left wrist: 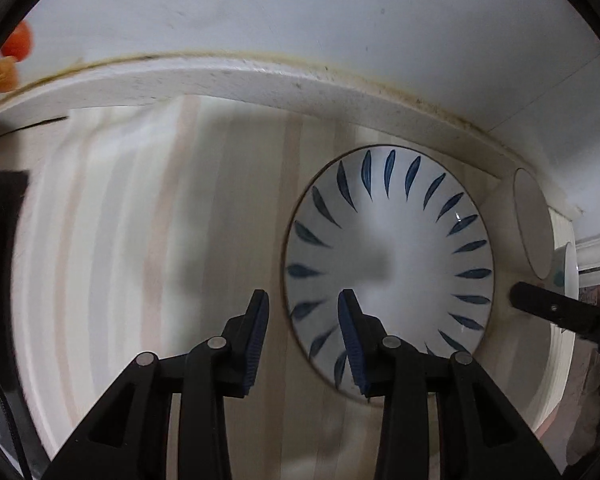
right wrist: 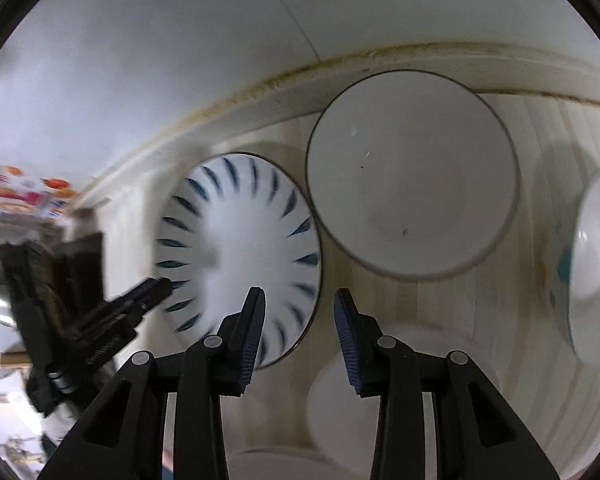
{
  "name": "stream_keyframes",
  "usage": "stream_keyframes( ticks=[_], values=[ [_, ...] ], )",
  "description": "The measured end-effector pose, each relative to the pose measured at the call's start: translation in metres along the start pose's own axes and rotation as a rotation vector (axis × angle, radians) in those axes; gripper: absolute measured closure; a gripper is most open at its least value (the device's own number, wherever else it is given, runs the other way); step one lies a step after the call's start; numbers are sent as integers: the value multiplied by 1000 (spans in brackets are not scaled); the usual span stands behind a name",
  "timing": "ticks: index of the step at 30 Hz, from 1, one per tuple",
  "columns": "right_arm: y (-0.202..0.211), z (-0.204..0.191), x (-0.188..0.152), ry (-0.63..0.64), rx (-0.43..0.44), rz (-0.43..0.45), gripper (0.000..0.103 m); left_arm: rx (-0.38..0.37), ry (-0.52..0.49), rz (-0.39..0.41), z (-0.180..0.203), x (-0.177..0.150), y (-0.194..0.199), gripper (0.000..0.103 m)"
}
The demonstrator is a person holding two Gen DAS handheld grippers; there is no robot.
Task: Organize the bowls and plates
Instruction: 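Set the stack down and grip the blue-striped plate rim with both tools, then lift the blue-striped plate with both tools and carry it over the stack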
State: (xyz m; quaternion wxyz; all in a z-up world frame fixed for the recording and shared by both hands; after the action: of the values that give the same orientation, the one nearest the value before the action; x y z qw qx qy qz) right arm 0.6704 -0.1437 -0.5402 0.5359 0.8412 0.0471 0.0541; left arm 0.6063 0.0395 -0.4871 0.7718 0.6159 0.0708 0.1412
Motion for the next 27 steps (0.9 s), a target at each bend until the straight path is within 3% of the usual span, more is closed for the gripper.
stream_keyframes(
  ticks=[2,5,8,11,19,27],
  values=[
    [-11,6,2,5,-32,-24,67,-1,-12,-9,2,2,-9,70],
    [-25,11,5,12,-64,-45,86,-13,-22,6,5,4,-14,75],
    [-30,9,9,38,-94,-24,93,6,-38,42,4,5,-13,80],
    [-32,4,10,68,-128,-3,93,16,-31,62,2,2,-11,81],
    [-19,-9,4,111,-118,39,93,22,-27,128,13,-2,14,81],
    [27,-21,-16,153,-83,112,93,3,-29,186,25,-24,65,81]
  ],
)
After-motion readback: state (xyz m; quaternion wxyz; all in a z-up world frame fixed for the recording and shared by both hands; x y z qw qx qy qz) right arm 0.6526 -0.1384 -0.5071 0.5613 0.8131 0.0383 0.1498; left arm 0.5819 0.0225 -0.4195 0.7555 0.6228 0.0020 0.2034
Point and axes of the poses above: each gripper's, at about its wrist camera, not at the fingertips, and y roughly against the way its jaws point, z to its right, x to its top, the point moved 10 cm from there along -y, roughly the way its jaws point, and after that the axes turned 11 degrees about y, right-handed, at the moved point
